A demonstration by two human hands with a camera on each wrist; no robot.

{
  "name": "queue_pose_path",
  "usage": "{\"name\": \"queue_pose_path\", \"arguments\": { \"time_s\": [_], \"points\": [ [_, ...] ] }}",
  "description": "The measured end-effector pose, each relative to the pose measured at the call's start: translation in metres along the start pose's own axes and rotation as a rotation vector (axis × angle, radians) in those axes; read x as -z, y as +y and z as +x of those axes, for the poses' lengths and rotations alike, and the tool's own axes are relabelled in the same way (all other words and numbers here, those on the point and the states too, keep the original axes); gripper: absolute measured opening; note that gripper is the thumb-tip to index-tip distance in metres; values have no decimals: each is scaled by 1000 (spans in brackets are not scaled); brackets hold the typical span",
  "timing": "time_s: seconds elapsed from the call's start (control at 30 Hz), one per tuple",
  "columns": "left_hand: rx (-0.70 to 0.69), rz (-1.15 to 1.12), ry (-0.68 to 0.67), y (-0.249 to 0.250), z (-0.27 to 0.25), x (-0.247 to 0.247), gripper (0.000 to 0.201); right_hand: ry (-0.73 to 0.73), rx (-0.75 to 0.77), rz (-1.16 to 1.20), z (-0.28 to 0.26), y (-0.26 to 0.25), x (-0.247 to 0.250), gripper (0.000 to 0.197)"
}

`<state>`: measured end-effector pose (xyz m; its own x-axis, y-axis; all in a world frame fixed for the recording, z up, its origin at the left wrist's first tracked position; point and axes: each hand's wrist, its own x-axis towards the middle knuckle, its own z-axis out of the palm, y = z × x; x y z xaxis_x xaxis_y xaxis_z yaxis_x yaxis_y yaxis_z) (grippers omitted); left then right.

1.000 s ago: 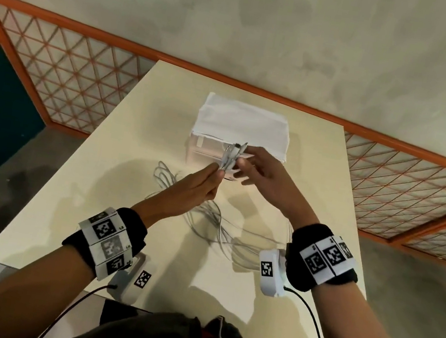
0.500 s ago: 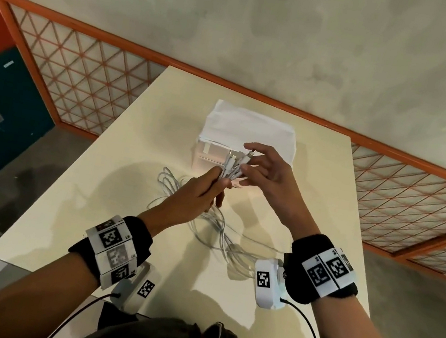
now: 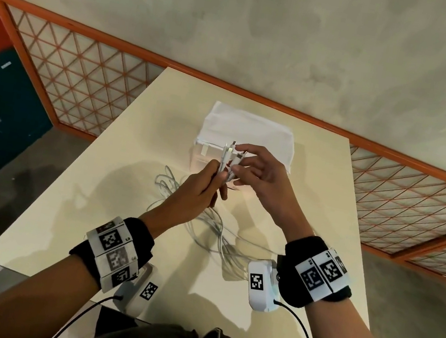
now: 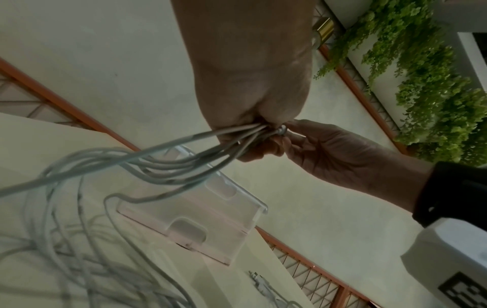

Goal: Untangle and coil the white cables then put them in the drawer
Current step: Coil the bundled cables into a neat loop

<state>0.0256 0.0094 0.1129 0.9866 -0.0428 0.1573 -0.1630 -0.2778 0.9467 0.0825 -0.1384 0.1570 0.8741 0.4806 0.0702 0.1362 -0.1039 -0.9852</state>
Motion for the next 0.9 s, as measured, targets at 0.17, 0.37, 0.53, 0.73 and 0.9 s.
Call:
{"name": "queue_pose_path", "arguments": {
  "time_s": [0.17, 0.37, 0.53, 0.73, 0.9],
  "points": [
    [46, 3, -101, 0, 1, 3, 26, -18, 8, 23, 0, -2, 1, 42],
    [87, -85, -142, -1, 3, 4, 25, -7, 33, 13, 2, -5, 2, 49],
    [110, -145, -100, 0, 4, 2, 29, 35, 47, 41, 3, -3, 2, 41],
    [120, -101, -86, 2, 2, -1, 27, 52, 72, -34, 3, -2, 5, 40],
    [72, 28, -57, 7, 4, -3, 29, 99, 154, -130, 4, -4, 6, 20]
  ]
}}
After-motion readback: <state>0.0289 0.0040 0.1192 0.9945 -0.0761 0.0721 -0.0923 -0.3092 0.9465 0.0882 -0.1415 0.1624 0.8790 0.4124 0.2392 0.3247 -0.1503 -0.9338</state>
